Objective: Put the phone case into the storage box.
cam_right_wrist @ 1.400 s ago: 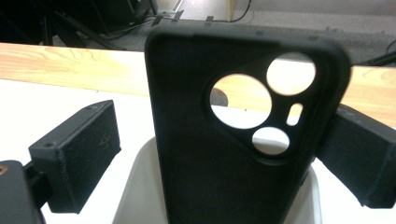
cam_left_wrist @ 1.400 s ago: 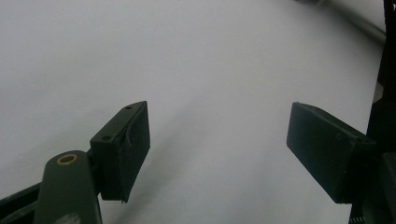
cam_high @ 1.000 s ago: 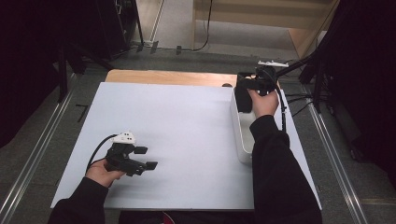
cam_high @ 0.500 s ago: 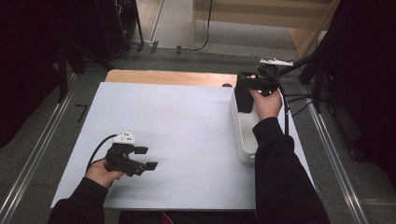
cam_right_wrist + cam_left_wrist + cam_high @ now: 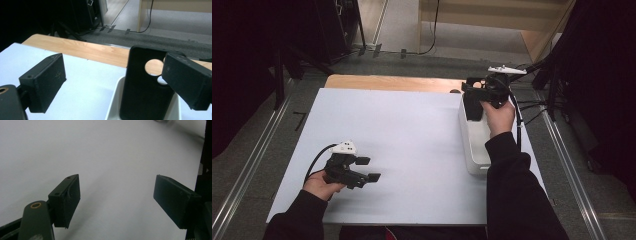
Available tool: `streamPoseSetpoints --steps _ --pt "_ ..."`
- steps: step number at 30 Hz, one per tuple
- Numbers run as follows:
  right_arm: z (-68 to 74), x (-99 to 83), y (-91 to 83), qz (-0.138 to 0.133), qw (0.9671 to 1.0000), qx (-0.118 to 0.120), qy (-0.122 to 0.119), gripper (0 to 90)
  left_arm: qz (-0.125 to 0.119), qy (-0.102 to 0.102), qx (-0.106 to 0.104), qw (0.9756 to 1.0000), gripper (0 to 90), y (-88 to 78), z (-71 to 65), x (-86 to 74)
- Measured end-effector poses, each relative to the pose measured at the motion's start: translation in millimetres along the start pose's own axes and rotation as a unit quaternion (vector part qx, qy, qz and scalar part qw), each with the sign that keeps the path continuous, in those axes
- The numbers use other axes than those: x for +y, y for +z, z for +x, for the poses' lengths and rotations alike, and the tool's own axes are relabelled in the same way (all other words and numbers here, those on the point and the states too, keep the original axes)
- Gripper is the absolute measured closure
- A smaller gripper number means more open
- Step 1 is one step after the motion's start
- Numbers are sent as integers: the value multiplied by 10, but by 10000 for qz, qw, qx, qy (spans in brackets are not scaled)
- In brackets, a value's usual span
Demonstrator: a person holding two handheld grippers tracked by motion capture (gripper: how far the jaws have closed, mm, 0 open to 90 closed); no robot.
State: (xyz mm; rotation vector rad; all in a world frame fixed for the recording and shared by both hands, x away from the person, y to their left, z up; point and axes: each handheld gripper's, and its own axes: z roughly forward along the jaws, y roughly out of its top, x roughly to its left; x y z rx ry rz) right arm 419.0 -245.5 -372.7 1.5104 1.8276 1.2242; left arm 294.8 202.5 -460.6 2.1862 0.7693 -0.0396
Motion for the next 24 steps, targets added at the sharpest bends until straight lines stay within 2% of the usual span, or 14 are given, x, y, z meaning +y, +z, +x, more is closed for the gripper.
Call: streamPoseSetpoints --steps 6,8,9,15,20,21,24 --pt "92 -57 -48 28 9996 248 -116 43 -38 1 -10 10000 211 3 5 -3" --pt "123 -76 -67 77 9993 326 -150 76 -24 11 -15 10000 210 2 9 -2" --pt "144 -87 -81 86 9992 358 -143 122 -22 12 -16 10000 211 2 10 -2" --pt "227 -143 -168 69 9980 582 -218 125 -26 13 -23 10000 210 2 11 -3" --pt "261 -255 -249 -19 9963 821 -242 125 -48 10 -39 10000 211 -1 12 -1" --pt "257 -274 -261 35 9954 930 -212 125 -31 21 -34 10000 211 -1 11 1" --pt "247 -322 -316 -56 9937 1112 -133 125 -29 20 -39 10000 211 0 5 4"
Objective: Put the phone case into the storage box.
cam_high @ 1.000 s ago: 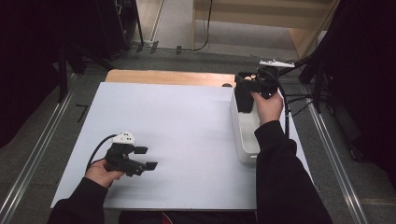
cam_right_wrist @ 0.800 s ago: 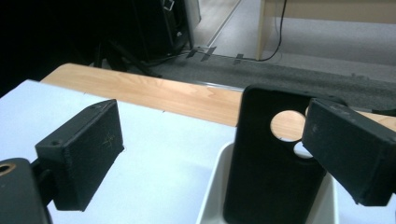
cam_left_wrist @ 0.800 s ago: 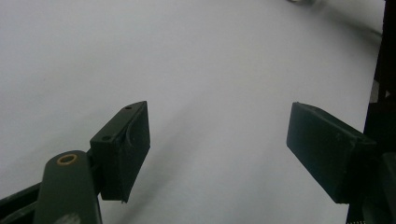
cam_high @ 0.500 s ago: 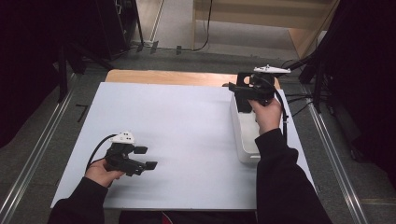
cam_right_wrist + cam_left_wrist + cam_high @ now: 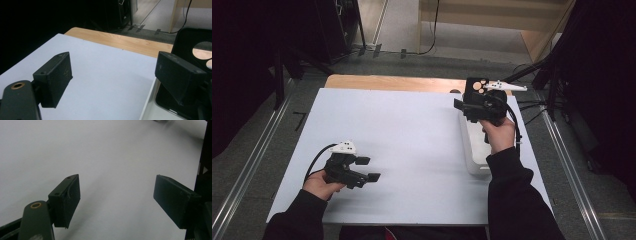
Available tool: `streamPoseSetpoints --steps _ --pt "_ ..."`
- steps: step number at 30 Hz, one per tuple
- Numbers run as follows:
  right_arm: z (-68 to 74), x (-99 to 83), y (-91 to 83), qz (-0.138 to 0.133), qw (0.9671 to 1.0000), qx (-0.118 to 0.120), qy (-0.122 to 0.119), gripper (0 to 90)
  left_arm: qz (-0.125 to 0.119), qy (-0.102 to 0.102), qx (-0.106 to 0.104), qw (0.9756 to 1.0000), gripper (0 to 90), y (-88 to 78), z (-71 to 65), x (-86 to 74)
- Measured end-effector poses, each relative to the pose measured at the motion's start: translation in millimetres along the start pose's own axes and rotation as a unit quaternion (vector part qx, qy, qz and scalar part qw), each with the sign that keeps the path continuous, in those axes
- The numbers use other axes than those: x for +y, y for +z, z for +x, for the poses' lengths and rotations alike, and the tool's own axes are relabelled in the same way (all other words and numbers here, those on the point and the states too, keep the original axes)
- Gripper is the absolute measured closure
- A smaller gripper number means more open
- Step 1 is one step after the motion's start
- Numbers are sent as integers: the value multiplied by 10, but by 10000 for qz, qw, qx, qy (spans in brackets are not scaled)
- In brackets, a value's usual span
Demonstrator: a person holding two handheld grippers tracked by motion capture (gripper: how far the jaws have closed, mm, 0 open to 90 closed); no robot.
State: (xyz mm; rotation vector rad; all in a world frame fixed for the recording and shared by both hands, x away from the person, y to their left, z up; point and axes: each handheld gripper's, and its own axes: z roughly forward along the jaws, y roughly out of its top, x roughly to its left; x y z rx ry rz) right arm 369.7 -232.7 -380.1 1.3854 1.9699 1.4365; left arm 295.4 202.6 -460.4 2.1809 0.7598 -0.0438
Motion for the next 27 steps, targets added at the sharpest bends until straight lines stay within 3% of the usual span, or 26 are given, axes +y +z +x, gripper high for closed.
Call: streamPoseSetpoints --steps 18,27 --pt "193 -217 -72 277 9983 514 -61 125 -25 0 -20 10000 211 -17 -5 0" --pt "336 -315 -85 387 9961 729 -304 129 -6 23 -24 10000 211 -20 -4 0"
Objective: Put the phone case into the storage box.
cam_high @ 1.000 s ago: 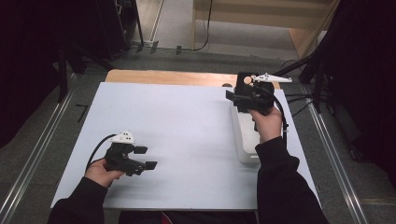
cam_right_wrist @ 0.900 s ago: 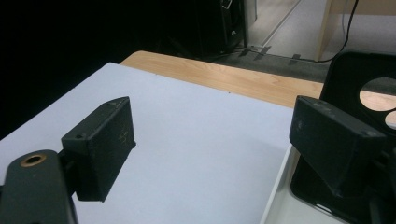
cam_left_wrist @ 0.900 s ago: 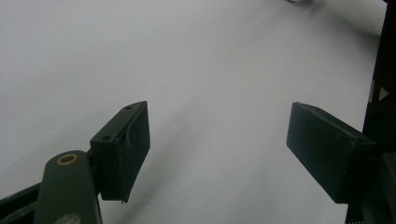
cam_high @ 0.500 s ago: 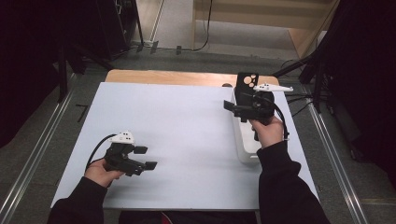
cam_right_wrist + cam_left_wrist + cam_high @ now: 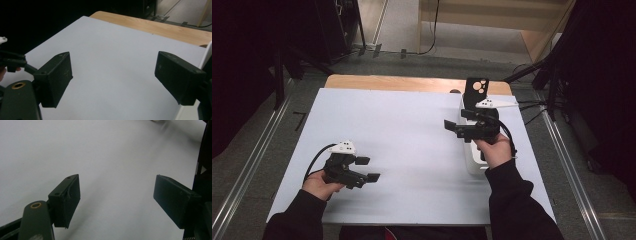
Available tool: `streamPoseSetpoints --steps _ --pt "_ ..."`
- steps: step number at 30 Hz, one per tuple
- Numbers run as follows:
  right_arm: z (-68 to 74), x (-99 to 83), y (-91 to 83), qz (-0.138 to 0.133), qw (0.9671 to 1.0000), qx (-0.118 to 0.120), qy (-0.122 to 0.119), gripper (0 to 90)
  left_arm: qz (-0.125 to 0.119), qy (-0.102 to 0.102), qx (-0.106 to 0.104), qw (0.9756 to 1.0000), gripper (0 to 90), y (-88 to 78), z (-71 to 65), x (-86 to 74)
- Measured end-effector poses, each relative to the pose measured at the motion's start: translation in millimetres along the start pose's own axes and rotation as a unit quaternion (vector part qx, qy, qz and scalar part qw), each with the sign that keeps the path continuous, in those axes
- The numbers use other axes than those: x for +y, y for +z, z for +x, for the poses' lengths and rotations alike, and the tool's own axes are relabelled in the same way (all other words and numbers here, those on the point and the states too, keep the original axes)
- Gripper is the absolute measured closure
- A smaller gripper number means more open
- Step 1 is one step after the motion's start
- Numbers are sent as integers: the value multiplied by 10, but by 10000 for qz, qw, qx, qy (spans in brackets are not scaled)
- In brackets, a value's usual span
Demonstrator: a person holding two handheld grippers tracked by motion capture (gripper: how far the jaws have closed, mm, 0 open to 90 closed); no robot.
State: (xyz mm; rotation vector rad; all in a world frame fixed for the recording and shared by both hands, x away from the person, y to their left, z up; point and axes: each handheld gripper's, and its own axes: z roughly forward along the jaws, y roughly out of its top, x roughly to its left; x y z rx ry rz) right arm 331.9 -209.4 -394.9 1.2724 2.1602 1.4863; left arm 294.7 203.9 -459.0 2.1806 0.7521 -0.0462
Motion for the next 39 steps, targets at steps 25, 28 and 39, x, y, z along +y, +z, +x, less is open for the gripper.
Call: streamPoseSetpoints --steps 25,28,39 --pt "298 -503 68 570 9956 548 -512 199 -30 17 -19 10000 211 -3 -11 -4" --pt "321 -551 50 539 9953 576 -567 226 -34 9 -11 10000 211 -4 -15 -5" --pt "349 -733 -37 781 9911 793 -736 227 -12 36 -16 10000 211 -13 -24 -8"
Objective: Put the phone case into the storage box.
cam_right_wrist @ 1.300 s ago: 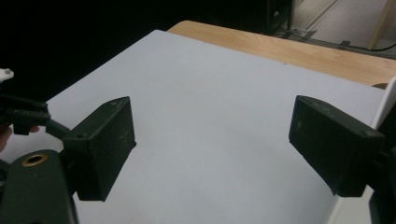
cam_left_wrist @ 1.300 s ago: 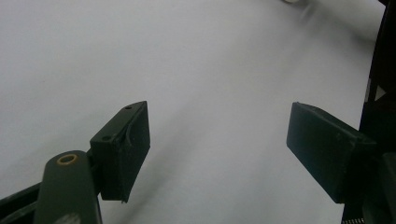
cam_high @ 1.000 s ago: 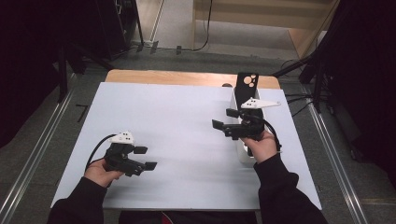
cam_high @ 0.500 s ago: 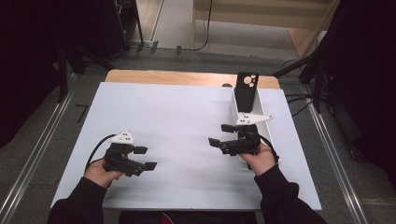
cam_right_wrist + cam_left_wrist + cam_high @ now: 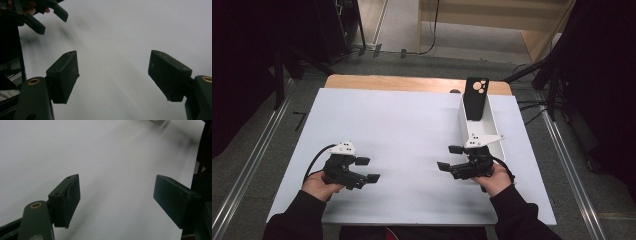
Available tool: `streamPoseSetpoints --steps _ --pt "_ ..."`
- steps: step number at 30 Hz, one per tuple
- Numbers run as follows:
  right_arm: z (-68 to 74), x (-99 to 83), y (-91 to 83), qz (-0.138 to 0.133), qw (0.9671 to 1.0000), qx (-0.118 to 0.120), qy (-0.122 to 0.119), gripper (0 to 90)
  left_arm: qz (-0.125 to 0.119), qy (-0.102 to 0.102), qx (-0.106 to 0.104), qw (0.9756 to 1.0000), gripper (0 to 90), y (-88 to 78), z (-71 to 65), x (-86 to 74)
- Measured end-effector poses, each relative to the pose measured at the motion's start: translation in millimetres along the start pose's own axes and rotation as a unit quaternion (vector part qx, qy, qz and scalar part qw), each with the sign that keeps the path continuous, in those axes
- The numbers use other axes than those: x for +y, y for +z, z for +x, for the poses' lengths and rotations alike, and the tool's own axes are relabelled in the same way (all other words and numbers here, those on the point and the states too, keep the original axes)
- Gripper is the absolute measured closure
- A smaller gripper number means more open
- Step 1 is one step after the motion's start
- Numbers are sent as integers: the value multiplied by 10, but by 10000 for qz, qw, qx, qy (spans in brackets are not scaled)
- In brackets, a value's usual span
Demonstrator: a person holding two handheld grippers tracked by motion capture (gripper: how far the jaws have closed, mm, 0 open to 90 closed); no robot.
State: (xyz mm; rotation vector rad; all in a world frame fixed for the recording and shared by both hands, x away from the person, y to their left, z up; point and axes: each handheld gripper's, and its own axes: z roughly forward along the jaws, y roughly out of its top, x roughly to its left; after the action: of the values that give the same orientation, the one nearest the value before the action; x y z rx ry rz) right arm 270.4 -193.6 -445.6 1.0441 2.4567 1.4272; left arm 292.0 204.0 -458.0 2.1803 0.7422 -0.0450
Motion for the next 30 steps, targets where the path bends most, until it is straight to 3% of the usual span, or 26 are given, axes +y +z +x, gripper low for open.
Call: streamPoseSetpoints --steps 30 --pt "162 -460 -205 397 9991 -3 -119 225 -23 6 -8 10000 211 -48 -53 -63"
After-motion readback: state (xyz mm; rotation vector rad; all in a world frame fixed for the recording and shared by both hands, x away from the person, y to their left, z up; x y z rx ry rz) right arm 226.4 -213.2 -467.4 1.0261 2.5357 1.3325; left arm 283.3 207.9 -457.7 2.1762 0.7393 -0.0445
